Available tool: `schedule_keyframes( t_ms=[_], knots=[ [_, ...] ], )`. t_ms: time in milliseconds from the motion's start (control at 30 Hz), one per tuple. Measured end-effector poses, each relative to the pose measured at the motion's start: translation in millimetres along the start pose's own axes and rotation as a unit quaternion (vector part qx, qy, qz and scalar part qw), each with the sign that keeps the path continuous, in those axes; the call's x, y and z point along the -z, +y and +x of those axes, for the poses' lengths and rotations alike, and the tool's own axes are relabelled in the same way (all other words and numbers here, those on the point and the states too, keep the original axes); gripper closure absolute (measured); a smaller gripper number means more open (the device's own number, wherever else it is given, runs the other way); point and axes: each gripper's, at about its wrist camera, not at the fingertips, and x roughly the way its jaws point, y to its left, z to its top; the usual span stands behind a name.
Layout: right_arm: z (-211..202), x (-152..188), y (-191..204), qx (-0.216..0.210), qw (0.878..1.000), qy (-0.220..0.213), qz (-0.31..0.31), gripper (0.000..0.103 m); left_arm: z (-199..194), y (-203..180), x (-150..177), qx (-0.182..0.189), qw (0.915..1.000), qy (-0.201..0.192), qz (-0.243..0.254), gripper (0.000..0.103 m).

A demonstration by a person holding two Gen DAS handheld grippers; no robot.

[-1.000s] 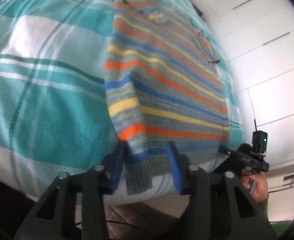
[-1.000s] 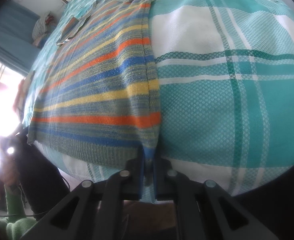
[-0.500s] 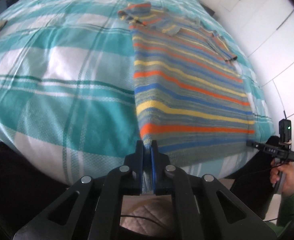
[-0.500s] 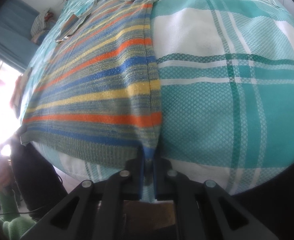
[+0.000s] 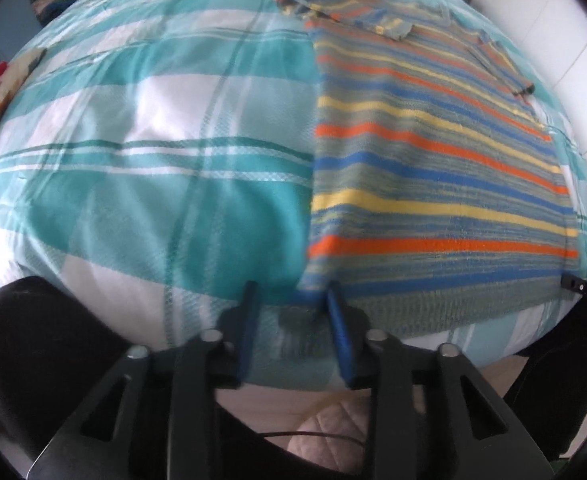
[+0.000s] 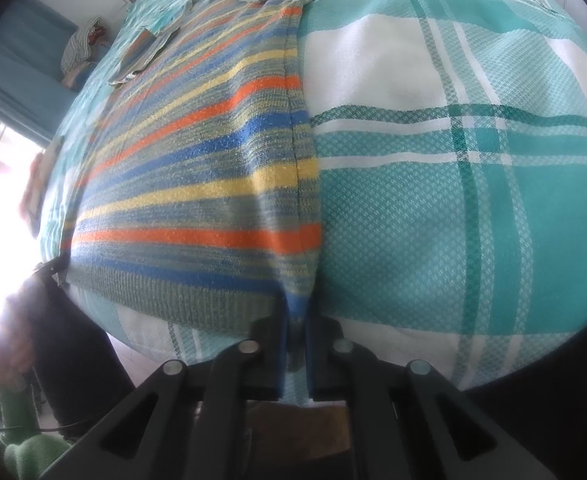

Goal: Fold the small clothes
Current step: 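Pull the hem with both grippers to spread the sweater flat, then open both grippers and release the hem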

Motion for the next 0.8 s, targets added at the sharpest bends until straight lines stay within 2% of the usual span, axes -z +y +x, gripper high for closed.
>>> schedule_keyframes(
  t_ms=[33,67,100,167,200,267,333,400,467,533,567,633,667,733,800],
  knots=[
    [-3.2,1.4,-1.4,-0.003,1.0,0.001,0.007,0.096,-12.5,4.8,0.3,-0.004,0.9998,-0.019,-0.003,0.049],
    [-6.9,3.2,-3.0,-0.004,1.0,0.004,0.015,0.09,-23.1,8.2,0.4,-0.003,0.9994,-0.033,-0.005,0.048],
    [-12.6,5.3,-3.9,-0.001,1.0,0.005,0.02,0.089,-33.2,10.9,-0.4,0.004,0.9989,-0.047,-0.01,0.048],
    [-28.7,8.2,-1.6,0.019,1.0,-0.005,0.014,0.088,-50.7,12.3,-5.5,0.031,0.9964,-0.077,-0.016,0.041],
    [-37.9,8.1,1.0,0.035,0.999,-0.015,0.006,0.088,-56.7,8.8,-9.4,0.046,0.9948,-0.09,-0.012,0.034],
    [-58.1,3.9,11.8,0.06,0.997,-0.042,-0.016,0.088,-56.2,-6.7,-19.1,0.065,0.9919,-0.109,0.006,0.031],
    [-73.6,-3.7,31.1,0.063,0.994,-0.071,-0.048,0.088,-47.3,-24.1,-27.6,0.072,0.99,-0.118,0.028,0.03],
    [-74.8,-12.9,50.5,0.054,0.991,-0.087,-0.082,0.088,-25.3,-38.5,-34.4,0.082,0.9897,-0.107,0.046,0.029],
    [-59.5,-21.8,64.8,0.048,0.989,-0.085,-0.109,0.088,-0.8,-49.0,-32.4,0.079,0.9934,-0.065,0.051,0.029],
    [-29.9,-27.7,66.1,0.049,0.99,-0.057,-0.12,0.088,23.5,-50.5,-19.9,0.063,0.9965,-0.009,0.054,0.029],
    [-11.9,-26.8,59.5,0.059,0.991,-0.031,-0.116,0.088,27.0,-49.5,-11.6,0.051,0.9969,0.001,0.061,0.03],
    [8.6,-17.1,43.3,0.059,0.993,0.013,-0.101,0.088,14.4,-47.5,5.5,0.034,0.9952,-0.01,0.091,0.029],
    [5.5,-11.6,37.8,0.045,0.994,0.018,-0.098,0.088,7.6,-46.3,11.3,0.025,0.9944,-0.003,0.103,0.029],
    [-8.0,-7.7,33.0,0.054,0.993,0.051,-0.094,0.089,-8.7,-40.9,18.6,0.014,0.9938,0.003,0.111,0.029],
    [-38.2,-18.5,36.5,0.061,0.991,0.032,-0.111,0.088,-31.0,-37.2,15.2,0.02,0.994,-0.018,0.106,0.029]
  ],
)
